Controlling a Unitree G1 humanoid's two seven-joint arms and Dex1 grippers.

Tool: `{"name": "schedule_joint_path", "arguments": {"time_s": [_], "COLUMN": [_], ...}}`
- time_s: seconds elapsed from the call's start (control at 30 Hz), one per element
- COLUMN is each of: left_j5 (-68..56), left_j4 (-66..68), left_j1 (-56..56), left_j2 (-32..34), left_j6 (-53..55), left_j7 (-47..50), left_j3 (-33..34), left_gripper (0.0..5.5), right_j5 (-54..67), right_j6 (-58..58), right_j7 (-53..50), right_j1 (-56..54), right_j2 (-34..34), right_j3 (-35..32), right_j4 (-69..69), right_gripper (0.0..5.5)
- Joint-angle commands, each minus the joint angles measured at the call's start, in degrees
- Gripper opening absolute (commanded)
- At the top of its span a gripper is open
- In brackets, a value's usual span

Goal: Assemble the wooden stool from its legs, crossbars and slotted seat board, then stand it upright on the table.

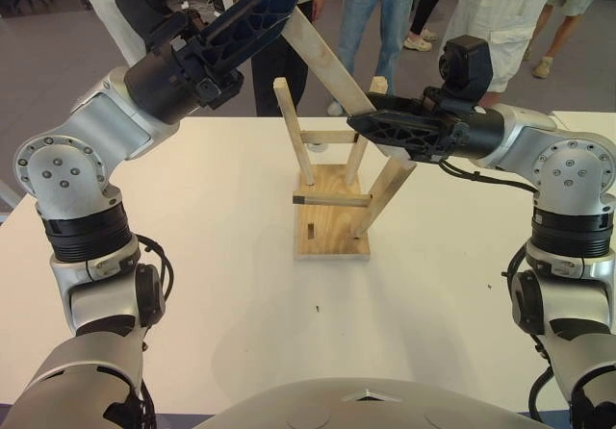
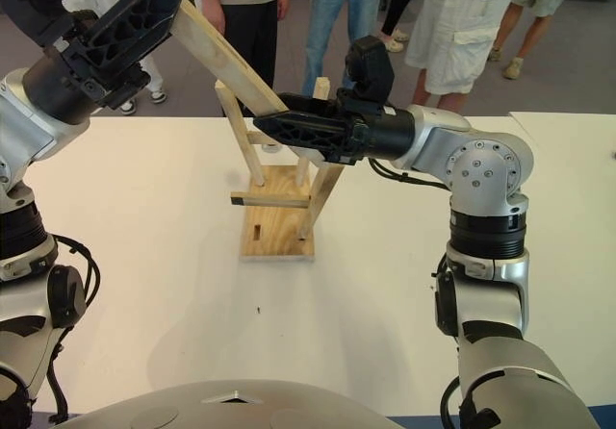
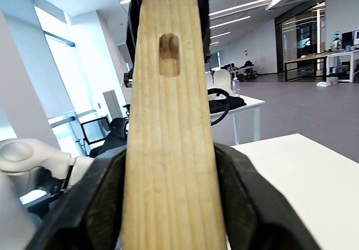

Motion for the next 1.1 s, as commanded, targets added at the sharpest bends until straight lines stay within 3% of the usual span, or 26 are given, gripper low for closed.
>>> {"name": "schedule_joint_path", "arguments": {"time_s": [0.03,0.1,0.27,0.4,0.5,0.67,0.83,1.1], "left_j5": [4.05,8.14,26.74,32.97,39.12,45.40,49.10,50.88], "left_j4": [2.06,4.05,5.83,7.75,12.48,20.28,24.89,23.81], "left_j1": [-1.29,-1.66,8.28,19.28,20.53,18.91,16.74,16.22], "left_j2": [2.70,5.17,14.39,15.58,12.23,7.79,4.65,1.82], "left_j6": [-2.11,-4.00,-11.84,-18.61,-28.11,-38.99,-44.59,-44.77], "left_j7": [-1.52,-3.55,-13.35,-29.82,-40.87,-52.58,-55.85,-57.24], "left_j3": [1.97,2.98,0.94,-1.24,-6.12,-11.17,-12.95,-15.52], "left_gripper": [2.03,2.03,2.03,2.03,2.03,2.03,2.03,2.03], "right_j5": [-4.35,-6.67,-11.88,-24.11,-37.36,-47.73,-51.88,-54.73], "right_j6": [-7.57,-12.62,-19.90,-26.82,-36.29,-49.85,-55.93,-59.37], "right_j7": [-5.55,-8.95,-13.67,-11.18,-13.95,-12.73,-11.00,-9.07], "right_j1": [-3.99,-5.34,1.24,14.49,17.30,16.48,13.93,13.53], "right_j2": [2.44,3.07,1.72,-1.29,-0.26,7.07,12.30,13.91], "right_j3": [-4.40,-7.73,-13.36,-7.08,-0.09,6.59,8.99,9.53], "right_j4": [5.53,9.51,12.21,13.76,28.00,47.50,57.17,62.15], "right_gripper": [3.08,3.41,3.46,3.46,3.46,3.46,3.46,3.46]}}
